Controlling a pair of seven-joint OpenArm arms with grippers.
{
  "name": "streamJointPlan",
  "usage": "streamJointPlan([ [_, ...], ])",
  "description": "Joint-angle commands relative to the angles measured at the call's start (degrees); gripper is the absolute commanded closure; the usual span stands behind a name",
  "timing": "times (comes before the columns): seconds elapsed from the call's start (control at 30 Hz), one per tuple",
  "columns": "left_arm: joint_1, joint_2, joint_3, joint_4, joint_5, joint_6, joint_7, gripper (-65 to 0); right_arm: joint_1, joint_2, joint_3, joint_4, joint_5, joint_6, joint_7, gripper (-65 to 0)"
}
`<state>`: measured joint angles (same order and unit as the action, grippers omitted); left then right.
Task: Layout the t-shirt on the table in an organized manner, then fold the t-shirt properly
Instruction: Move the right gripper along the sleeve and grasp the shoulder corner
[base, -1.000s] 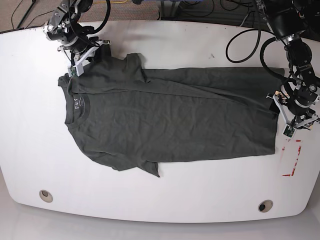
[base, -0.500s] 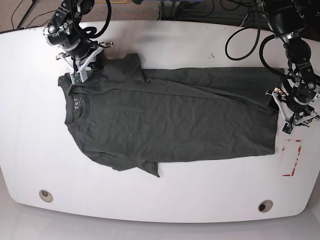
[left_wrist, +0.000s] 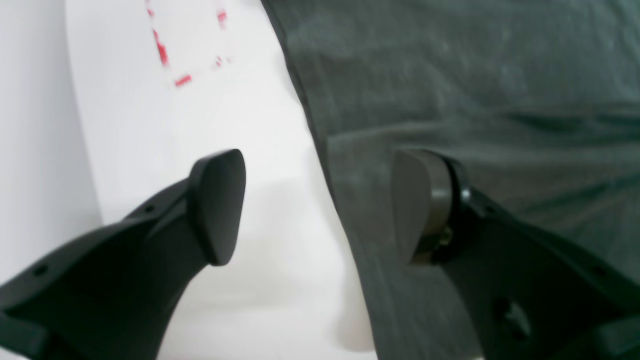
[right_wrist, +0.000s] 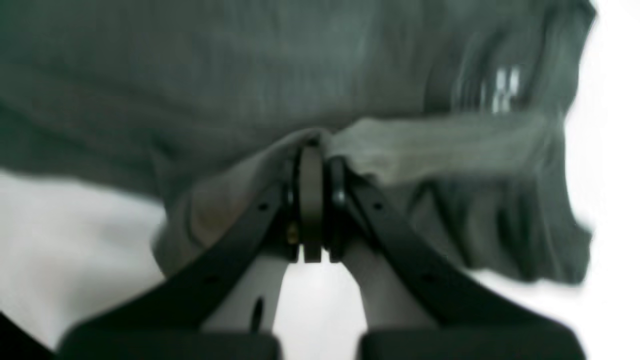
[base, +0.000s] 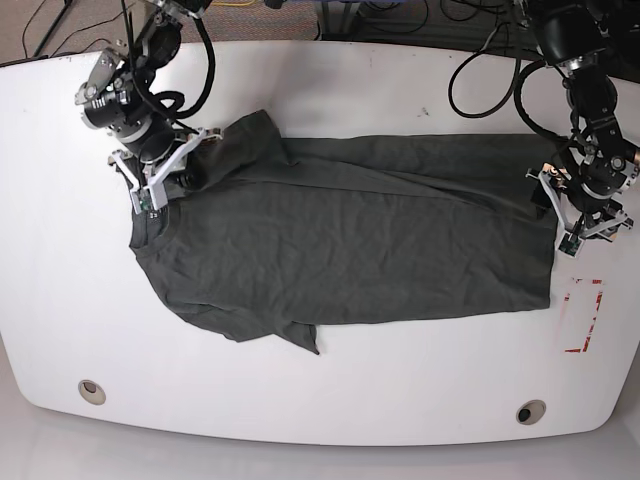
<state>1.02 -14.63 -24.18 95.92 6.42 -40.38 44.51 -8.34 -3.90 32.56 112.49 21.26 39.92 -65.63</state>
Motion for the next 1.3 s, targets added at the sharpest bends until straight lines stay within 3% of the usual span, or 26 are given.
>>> streamJointPlan([
  [0.0,-0.8,-1.0,-0.2,0.9,-0.2,0.4,-0.8,-41.4,2.2,0.3,0.0,-0.4,0.9,0.1,1.1,0.0],
  [0.6,0.6,-0.9,-0.2,0.9,-0.2,0.4,-0.8,-41.4,13.8,4.1,0.2,-14.4,0.9,0.1,1.7,0.0],
  [1.27,0.6,-0.9,-0.2,0.9,-0.2,0.4,-0.8,-41.4,19.9,7.8,-0.1,-22.0,0.9,0.1,4.6,-0.2],
])
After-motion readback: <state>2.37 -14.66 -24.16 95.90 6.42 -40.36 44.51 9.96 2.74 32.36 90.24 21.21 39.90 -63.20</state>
